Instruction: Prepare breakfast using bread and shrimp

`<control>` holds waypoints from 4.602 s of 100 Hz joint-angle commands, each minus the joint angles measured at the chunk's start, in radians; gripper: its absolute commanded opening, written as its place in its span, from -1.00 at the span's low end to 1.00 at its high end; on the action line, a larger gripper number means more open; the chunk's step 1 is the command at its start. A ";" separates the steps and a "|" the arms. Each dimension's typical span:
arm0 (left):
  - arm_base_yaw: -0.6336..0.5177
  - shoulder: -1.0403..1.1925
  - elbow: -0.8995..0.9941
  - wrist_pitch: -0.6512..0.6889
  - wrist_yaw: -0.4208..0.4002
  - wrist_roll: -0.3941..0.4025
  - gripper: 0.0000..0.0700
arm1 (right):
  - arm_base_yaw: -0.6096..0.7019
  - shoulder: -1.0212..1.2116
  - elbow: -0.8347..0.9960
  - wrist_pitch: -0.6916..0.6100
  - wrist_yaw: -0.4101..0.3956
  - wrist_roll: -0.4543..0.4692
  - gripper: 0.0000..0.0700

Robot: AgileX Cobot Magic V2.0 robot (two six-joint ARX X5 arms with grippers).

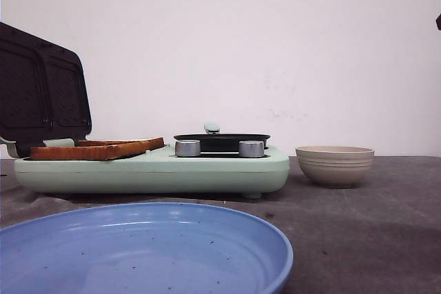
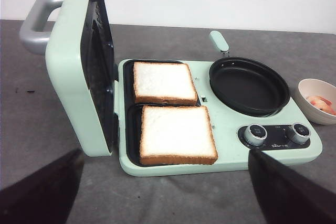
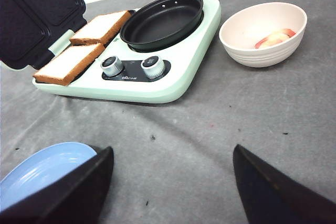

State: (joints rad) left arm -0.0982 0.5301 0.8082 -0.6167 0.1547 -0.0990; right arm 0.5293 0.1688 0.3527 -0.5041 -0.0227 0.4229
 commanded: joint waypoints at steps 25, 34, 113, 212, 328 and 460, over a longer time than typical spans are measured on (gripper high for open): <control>0.018 0.035 0.003 0.087 -0.078 -0.124 0.61 | 0.005 0.000 0.007 0.016 0.003 -0.011 0.26; 0.050 0.067 0.004 0.127 -0.075 -0.168 0.61 | 0.005 0.000 0.007 0.016 0.000 -0.011 0.26; 0.512 0.633 0.154 0.518 0.505 -0.715 0.60 | 0.005 0.000 0.007 0.016 -0.006 -0.011 0.26; 0.502 0.916 0.168 0.834 0.616 -0.960 -0.12 | 0.005 0.000 0.007 0.016 -0.003 -0.011 0.26; 0.338 0.930 0.168 0.814 0.592 -0.799 -0.97 | 0.005 0.000 0.007 0.016 -0.003 -0.010 0.26; -0.201 0.995 0.168 0.602 0.069 -0.309 -0.94 | 0.005 0.000 0.007 0.014 -0.003 -0.004 0.26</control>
State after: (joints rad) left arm -0.2943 1.5024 0.9825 0.0315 0.2253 -0.4053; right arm 0.5293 0.1688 0.3527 -0.4973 -0.0261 0.4194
